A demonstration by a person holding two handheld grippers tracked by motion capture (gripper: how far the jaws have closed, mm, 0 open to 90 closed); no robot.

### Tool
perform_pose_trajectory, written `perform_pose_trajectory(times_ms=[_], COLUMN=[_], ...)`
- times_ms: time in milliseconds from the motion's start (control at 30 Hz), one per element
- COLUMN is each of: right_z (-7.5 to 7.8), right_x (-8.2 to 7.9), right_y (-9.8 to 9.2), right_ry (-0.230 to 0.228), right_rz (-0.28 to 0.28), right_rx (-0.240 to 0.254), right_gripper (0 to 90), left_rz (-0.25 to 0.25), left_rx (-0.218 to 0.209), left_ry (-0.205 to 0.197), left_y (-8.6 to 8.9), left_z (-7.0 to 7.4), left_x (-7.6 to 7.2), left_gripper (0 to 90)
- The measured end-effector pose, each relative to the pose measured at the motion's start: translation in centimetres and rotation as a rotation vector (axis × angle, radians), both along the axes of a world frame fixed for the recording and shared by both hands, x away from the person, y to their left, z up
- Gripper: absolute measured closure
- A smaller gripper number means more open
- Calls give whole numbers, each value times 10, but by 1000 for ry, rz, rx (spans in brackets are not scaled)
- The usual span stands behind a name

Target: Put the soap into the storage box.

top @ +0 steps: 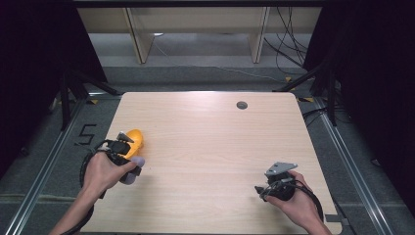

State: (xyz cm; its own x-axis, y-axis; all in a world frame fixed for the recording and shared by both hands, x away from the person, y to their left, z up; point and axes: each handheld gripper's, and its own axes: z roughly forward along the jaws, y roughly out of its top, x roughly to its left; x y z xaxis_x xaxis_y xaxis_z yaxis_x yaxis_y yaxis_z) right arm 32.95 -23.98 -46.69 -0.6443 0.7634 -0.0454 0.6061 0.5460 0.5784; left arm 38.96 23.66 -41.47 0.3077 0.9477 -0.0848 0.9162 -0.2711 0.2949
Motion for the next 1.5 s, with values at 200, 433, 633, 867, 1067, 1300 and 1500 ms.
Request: perform_pose_trajectory(times_ms=[200, 433, 633, 867, 1067, 1300, 1500], right_z=[0, 0, 0, 0, 0, 0, 0], right_x=[0, 0, 0, 0, 0, 0, 0], right_y=[0, 0, 0, -1, 0, 0, 0], right_ry=[2, -1, -4, -22, -19, -9, -9], right_rz=[2, 1, -1, 7, 7, 0, -1], right_rx=[-1, 0, 3, -1, -1, 2, 4], right_gripper=[396, 396, 396, 396, 396, 396, 396], left_rz=[8, 21, 26, 34, 46, 59, 78], left_rx=[-2, 6, 1, 0, -5, -4, -6], left_ry=[3, -6, -2, 1, -7, -17, -15], left_y=[1, 3, 5, 8, 9, 11, 13], left_z=[4, 6, 7, 8, 10, 13, 12], left_x=[4, 11, 16, 21, 23, 29, 34], left_gripper=[490, 490, 490, 490, 490, 490, 490])
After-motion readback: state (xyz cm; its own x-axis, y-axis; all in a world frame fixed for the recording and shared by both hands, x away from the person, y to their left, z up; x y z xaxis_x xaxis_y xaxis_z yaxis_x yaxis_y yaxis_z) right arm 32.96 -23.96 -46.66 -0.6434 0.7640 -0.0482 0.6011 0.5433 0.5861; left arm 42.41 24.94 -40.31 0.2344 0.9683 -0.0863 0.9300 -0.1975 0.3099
